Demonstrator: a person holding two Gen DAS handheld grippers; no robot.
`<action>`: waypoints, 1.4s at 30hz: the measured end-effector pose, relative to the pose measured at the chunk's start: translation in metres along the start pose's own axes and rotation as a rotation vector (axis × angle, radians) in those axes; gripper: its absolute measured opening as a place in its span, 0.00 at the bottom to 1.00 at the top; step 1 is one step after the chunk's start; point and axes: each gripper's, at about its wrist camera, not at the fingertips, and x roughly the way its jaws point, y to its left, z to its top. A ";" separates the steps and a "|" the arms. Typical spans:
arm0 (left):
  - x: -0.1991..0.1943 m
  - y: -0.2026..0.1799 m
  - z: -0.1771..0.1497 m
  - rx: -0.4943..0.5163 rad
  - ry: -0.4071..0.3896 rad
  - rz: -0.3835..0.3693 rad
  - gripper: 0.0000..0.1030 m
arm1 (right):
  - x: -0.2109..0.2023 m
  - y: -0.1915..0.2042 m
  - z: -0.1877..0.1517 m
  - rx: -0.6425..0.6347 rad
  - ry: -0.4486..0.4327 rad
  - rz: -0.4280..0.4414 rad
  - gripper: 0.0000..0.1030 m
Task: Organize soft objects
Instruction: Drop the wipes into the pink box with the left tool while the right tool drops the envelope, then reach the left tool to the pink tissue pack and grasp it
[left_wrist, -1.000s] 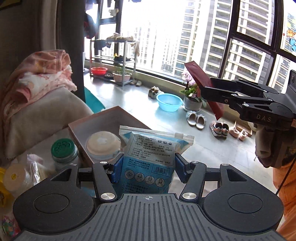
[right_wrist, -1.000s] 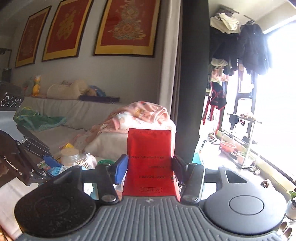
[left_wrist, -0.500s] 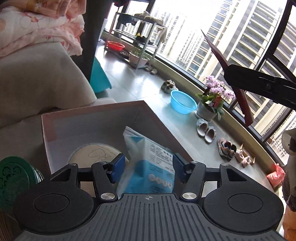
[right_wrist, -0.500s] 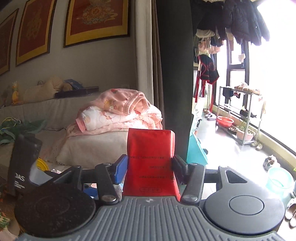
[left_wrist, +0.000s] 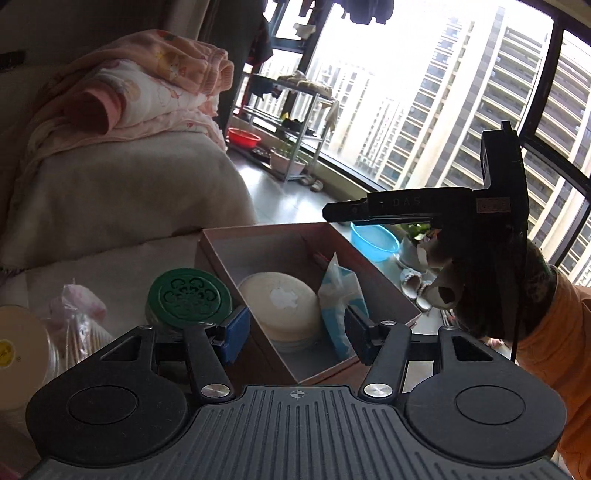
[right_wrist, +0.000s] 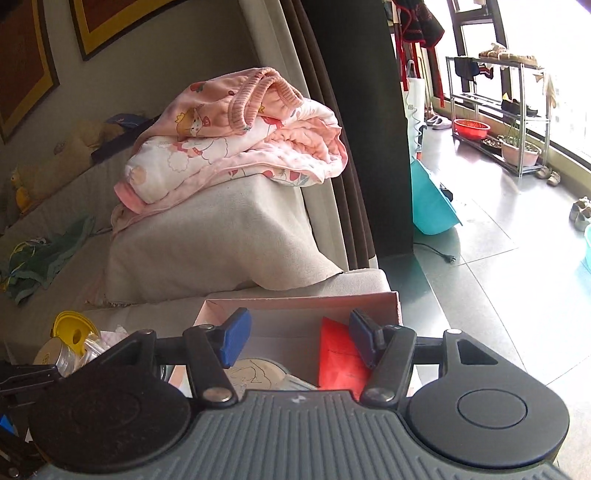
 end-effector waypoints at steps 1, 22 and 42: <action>-0.015 0.008 -0.008 -0.010 0.001 0.018 0.60 | -0.004 0.006 0.000 -0.018 -0.008 -0.005 0.58; -0.182 0.187 -0.089 -0.461 -0.138 0.393 0.60 | -0.062 0.239 -0.037 -0.473 -0.151 0.142 0.67; -0.142 0.203 -0.105 -0.595 -0.068 0.317 0.60 | 0.039 0.328 -0.179 -0.599 0.227 0.467 0.66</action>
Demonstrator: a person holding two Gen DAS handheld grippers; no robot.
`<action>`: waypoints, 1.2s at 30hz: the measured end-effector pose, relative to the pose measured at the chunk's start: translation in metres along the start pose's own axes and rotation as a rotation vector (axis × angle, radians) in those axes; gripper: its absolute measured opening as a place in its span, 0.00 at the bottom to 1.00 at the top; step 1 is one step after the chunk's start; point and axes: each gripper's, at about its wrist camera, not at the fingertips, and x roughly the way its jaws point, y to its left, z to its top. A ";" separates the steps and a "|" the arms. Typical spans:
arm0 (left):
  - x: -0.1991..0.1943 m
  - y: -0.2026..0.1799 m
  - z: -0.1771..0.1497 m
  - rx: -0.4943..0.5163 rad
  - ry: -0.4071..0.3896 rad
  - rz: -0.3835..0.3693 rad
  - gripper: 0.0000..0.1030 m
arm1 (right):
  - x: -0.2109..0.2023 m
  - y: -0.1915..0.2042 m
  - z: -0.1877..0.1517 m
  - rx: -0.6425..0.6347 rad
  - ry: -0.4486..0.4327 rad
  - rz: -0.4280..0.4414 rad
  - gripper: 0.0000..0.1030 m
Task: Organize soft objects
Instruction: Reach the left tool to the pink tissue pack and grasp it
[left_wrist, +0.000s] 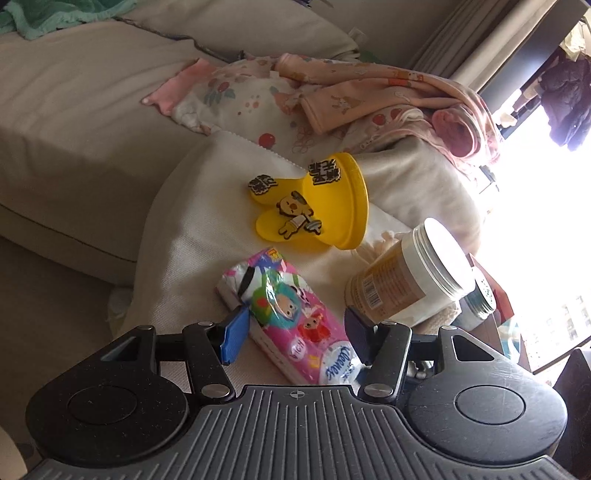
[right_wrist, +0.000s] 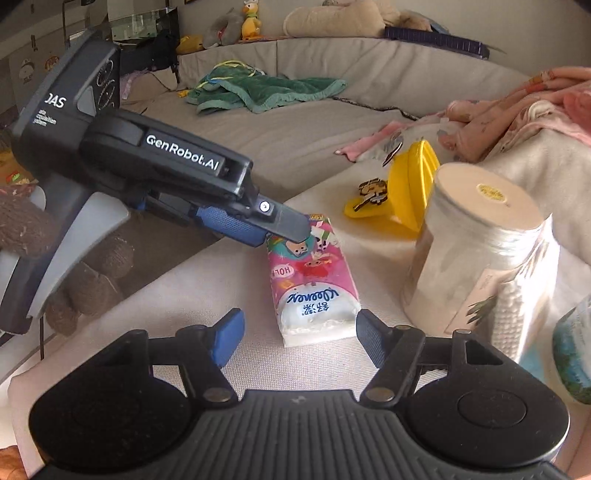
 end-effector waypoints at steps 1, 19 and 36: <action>0.004 -0.003 0.002 0.017 0.001 0.001 0.60 | 0.002 0.000 0.000 0.012 0.007 0.050 0.66; 0.044 -0.119 -0.049 0.743 -0.053 0.428 0.62 | -0.078 -0.024 -0.074 -0.054 -0.060 -0.215 0.66; 0.048 -0.097 -0.022 0.459 0.038 0.369 0.74 | -0.071 -0.065 -0.090 0.104 -0.100 -0.223 0.66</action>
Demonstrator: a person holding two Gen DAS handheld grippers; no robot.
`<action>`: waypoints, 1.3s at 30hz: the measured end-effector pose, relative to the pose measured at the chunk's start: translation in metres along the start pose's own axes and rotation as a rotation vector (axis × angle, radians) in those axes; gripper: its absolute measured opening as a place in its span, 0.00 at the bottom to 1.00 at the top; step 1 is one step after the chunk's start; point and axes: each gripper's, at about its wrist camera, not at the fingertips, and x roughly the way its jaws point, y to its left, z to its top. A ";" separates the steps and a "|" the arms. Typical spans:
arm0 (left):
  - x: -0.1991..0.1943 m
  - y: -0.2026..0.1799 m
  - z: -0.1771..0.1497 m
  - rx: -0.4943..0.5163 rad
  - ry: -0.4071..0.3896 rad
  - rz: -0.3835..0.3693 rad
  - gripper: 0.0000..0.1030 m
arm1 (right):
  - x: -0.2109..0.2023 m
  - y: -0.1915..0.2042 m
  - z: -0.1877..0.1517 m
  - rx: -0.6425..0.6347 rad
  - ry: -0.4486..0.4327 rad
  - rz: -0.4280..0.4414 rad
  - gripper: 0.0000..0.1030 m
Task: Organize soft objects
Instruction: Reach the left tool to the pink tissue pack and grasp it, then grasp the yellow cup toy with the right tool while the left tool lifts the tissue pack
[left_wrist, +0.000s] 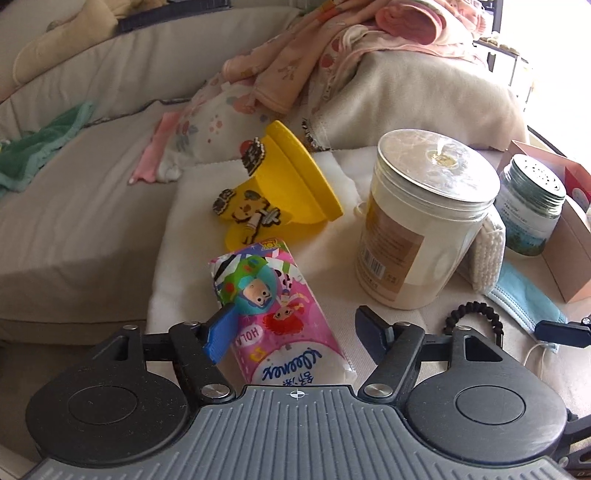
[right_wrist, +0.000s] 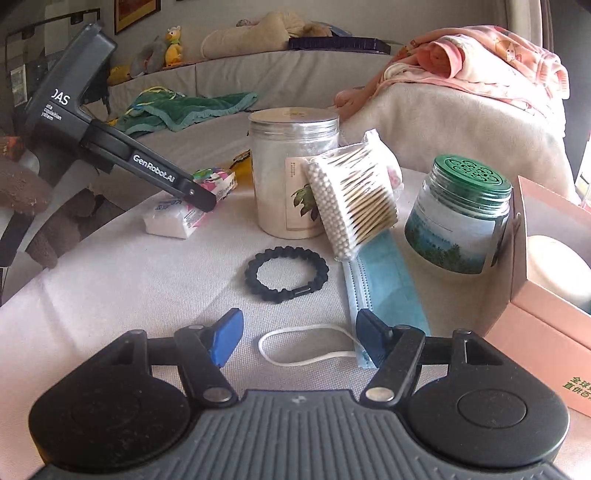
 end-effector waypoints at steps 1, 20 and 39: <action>0.001 -0.002 0.001 -0.002 -0.004 0.001 0.74 | -0.001 0.001 -0.001 -0.002 0.000 -0.002 0.66; 0.015 0.022 -0.007 -0.061 -0.051 -0.068 0.64 | 0.007 0.003 0.013 -0.021 0.116 0.091 0.94; -0.006 0.063 -0.046 -0.174 -0.187 -0.114 0.52 | 0.053 0.031 0.261 0.122 0.216 0.057 0.70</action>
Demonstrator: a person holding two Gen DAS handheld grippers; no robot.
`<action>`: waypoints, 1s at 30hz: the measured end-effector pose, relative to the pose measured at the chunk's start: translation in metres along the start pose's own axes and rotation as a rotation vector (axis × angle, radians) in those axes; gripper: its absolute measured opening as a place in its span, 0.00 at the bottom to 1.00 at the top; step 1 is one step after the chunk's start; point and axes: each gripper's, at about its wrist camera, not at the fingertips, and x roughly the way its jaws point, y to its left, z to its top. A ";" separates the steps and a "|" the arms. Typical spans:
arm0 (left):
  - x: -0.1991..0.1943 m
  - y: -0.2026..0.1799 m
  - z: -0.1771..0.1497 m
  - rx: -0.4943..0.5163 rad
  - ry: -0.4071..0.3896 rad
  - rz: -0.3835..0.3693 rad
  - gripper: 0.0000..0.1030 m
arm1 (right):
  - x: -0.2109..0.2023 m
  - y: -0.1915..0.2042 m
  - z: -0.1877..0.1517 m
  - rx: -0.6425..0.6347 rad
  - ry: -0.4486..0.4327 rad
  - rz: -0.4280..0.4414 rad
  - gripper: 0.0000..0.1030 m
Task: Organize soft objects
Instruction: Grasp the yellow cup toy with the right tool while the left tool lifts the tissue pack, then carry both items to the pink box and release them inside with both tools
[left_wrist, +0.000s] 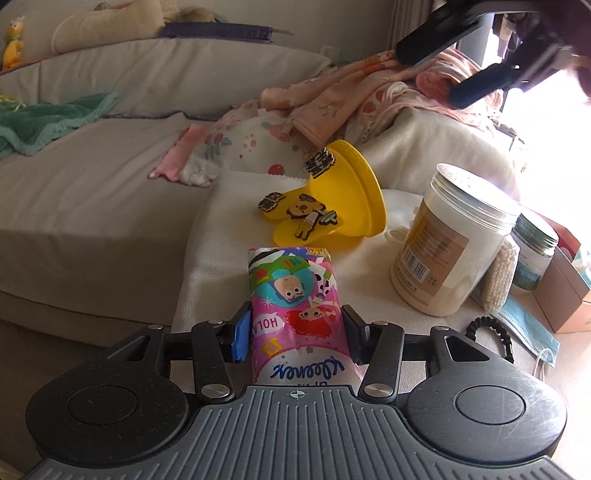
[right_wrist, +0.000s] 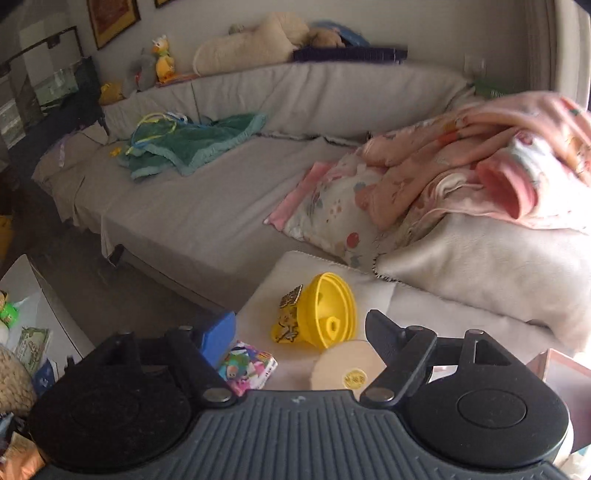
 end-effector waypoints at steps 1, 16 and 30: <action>-0.002 0.002 0.000 -0.001 0.007 -0.017 0.52 | 0.018 0.003 0.009 0.002 0.044 -0.027 0.63; -0.016 0.029 0.009 -0.092 -0.020 -0.080 0.50 | 0.137 0.024 0.031 0.000 0.255 -0.114 0.10; -0.088 -0.027 0.092 0.047 -0.196 -0.034 0.50 | -0.086 0.019 0.050 -0.049 -0.169 -0.040 0.09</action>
